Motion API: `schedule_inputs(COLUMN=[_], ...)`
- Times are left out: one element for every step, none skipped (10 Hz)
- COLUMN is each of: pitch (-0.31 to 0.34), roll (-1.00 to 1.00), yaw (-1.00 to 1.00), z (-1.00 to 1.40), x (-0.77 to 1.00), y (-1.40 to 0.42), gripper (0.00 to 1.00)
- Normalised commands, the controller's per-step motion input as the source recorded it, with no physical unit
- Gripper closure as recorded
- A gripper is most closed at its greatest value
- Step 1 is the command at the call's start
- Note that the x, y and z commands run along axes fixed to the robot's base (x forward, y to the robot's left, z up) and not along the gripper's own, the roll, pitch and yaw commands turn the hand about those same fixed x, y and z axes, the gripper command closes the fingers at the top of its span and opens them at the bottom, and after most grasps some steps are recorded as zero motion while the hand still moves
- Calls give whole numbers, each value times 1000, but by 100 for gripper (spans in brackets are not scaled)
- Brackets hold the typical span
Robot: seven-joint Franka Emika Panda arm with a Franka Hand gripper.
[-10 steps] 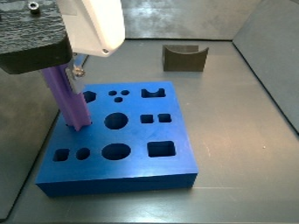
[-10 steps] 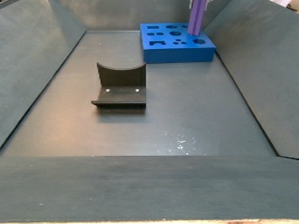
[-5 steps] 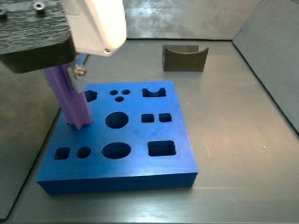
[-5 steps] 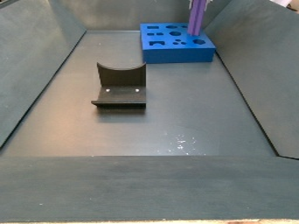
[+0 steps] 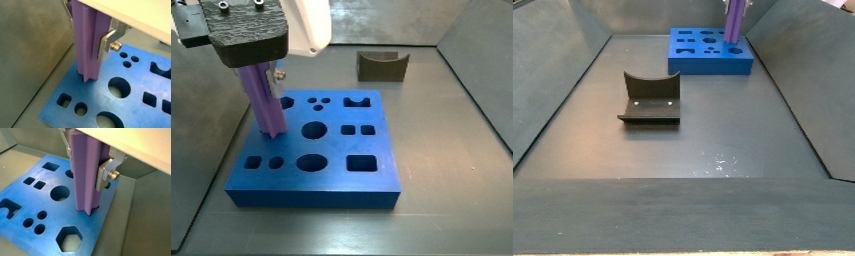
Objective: Pick up the star object. Move up. Move to above the board. Insert the star object.
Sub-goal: Insert the star object.
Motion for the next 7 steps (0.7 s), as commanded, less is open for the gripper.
schedule_inputs(pitch=[0, 1, 0, 0, 0, -3, 0], roll=[4, 19, 0, 0, 0, 0, 0], yaw=[0, 0, 0, 0, 134, 277, 274], z=[-89, -1000, -1000, -1000, -1000, -1000, -1000], x=[0, 343, 457, 406, 360, 371, 366], y=[0, 0, 0, 0, 0, 103, 109], gripper=[100, 100, 100, 100, 100, 100, 100])
